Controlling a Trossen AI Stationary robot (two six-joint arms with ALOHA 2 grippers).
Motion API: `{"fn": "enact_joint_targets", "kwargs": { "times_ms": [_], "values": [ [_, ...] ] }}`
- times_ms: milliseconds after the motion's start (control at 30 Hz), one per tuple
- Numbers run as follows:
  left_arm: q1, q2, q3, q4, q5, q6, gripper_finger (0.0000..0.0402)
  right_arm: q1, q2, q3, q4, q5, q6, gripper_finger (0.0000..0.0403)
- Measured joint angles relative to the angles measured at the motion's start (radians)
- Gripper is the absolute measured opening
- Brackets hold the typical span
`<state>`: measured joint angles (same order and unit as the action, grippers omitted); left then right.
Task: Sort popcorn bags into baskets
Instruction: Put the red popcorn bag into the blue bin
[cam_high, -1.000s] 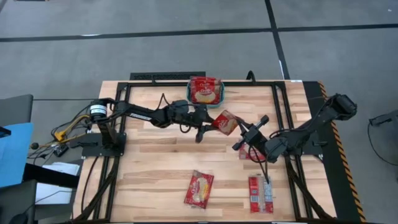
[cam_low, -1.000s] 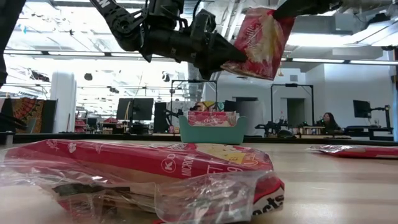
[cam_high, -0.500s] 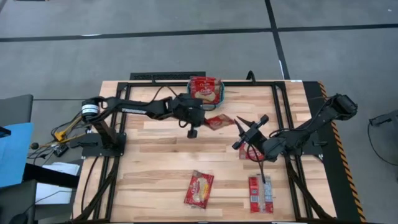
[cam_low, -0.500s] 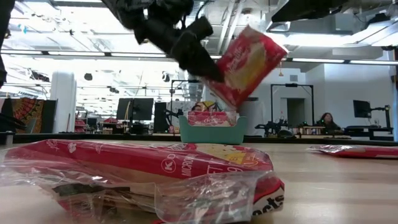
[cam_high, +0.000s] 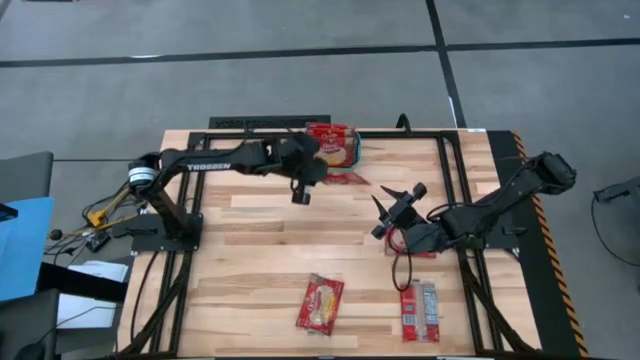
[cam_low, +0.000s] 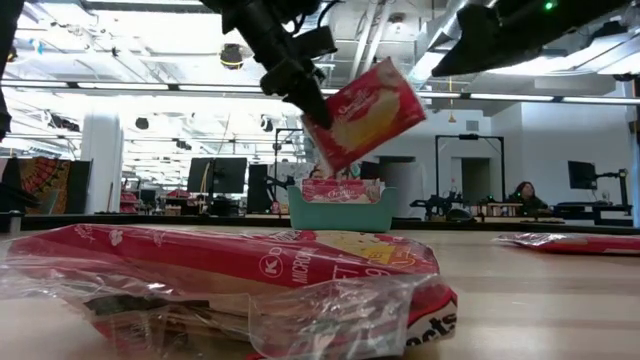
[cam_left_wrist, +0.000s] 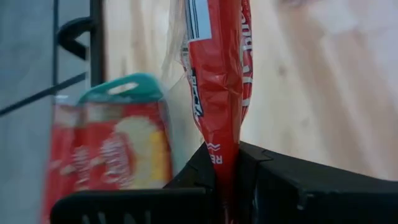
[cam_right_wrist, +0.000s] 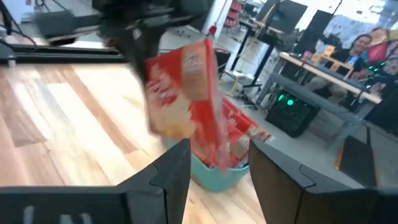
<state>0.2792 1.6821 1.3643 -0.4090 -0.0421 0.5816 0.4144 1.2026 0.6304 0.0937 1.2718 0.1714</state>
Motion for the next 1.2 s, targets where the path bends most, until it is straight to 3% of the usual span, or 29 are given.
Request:
{"fn": "enact_joint_targets", "kwargs": {
  "times_ms": [300,467,600,867,1200],
  "values": [
    [0.180,0.001,0.030,-0.054,0.010,0.337,0.0002,-0.078,0.000,0.000,-0.019,-0.118,0.024,0.0170],
    [0.267,0.075,0.065,-0.025,0.082,0.353,0.0002,-0.138,0.000,0.000,-0.034,-0.169,0.023,0.0164],
    [0.306,0.161,0.203,-0.099,0.083,0.359,0.0002,-0.194,0.000,0.000,-0.037,-0.241,0.023,0.0165],
    [0.318,0.342,0.533,-0.465,0.139,0.350,0.0002,-0.260,0.000,0.000,-0.052,-0.306,0.023,0.0169],
    [0.305,0.512,0.698,-0.588,0.136,0.364,0.0002,-0.300,0.000,0.000,-0.067,-0.358,0.023,0.0160]
  ]
}}
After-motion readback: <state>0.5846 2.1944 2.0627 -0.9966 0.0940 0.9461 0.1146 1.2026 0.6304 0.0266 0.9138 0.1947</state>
